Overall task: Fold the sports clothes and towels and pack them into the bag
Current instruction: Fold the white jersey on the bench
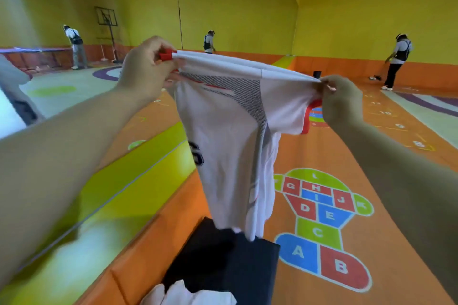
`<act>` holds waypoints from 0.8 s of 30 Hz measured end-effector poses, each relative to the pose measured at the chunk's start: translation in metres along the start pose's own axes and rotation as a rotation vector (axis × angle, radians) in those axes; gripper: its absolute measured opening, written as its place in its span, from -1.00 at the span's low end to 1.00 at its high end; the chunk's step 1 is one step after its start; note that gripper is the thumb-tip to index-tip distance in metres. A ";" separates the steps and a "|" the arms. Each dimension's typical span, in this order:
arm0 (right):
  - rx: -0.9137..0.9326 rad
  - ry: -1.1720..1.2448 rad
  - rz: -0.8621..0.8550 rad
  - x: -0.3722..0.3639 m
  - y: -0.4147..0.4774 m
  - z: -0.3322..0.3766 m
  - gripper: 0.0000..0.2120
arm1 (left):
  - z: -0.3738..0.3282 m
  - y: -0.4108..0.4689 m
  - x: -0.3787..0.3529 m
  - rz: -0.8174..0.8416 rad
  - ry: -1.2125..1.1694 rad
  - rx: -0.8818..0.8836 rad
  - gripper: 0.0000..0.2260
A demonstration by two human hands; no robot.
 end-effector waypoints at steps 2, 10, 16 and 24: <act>0.005 -0.015 0.010 0.004 -0.002 -0.007 -0.76 | 0.000 -0.013 0.002 -0.024 -0.021 -0.009 -0.72; -0.119 -0.148 0.324 -0.022 -0.114 -0.101 -0.83 | 0.055 -0.160 -0.028 0.153 -0.033 0.233 -0.71; -0.344 -0.261 0.613 -0.068 -0.259 -0.199 -0.90 | 0.110 -0.320 -0.042 0.351 -0.021 0.571 -0.78; -0.597 -0.369 0.893 -0.088 -0.425 -0.255 -0.72 | 0.147 -0.499 -0.026 0.506 0.012 0.957 -0.81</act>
Point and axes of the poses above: each hand's wrist, its own y-axis towards the middle knuckle, its own x-axis out of the back of the hand, z = x × y, the point moved 2 cm from there along y, towards the middle knuckle, and after that the axes turned 11 degrees about -x, right-handed, at the moved point
